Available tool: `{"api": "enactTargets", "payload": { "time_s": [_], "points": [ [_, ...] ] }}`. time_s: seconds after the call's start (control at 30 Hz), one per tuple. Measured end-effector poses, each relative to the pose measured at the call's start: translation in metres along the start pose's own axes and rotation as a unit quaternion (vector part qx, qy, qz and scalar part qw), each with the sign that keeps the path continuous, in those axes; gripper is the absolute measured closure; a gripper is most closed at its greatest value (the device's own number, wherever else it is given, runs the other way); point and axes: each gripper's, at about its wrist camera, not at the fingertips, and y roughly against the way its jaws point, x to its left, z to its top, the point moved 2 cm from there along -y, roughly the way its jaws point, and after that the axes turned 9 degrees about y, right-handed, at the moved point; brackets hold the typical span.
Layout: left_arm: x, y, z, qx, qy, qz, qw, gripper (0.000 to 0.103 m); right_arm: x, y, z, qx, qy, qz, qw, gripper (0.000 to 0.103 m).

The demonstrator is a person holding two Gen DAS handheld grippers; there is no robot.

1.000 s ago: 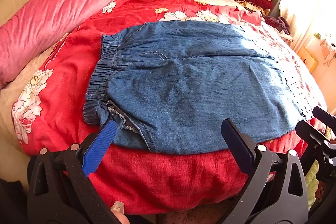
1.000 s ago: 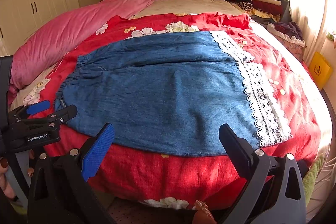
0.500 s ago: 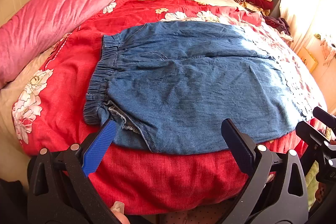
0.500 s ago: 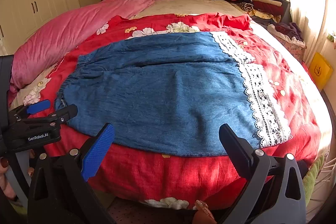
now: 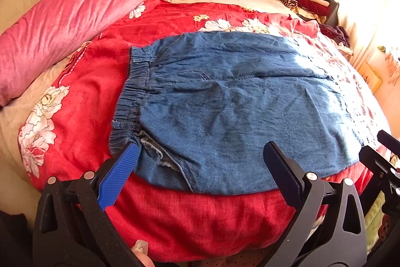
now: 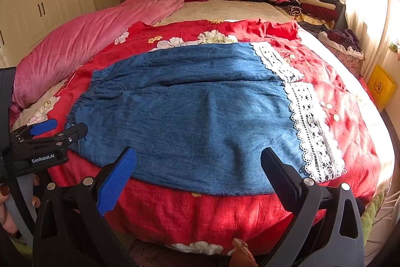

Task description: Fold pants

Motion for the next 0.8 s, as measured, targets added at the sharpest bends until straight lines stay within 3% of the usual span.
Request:
{"api": "enactTargets", "payload": {
  "time_s": [0.47,0.8],
  "points": [
    [0.024,-0.018,0.036,-0.004,0.021,0.021,0.9995,0.009,-0.013,-0.026,0.055,-0.008,-0.003,0.006,1.0,0.004],
    [0.046,-0.037,0.068,0.003,0.035,0.035,0.9988,0.009,0.001,-0.072,0.089,0.024,0.026,0.032,0.999,0.004]
  ]
}}
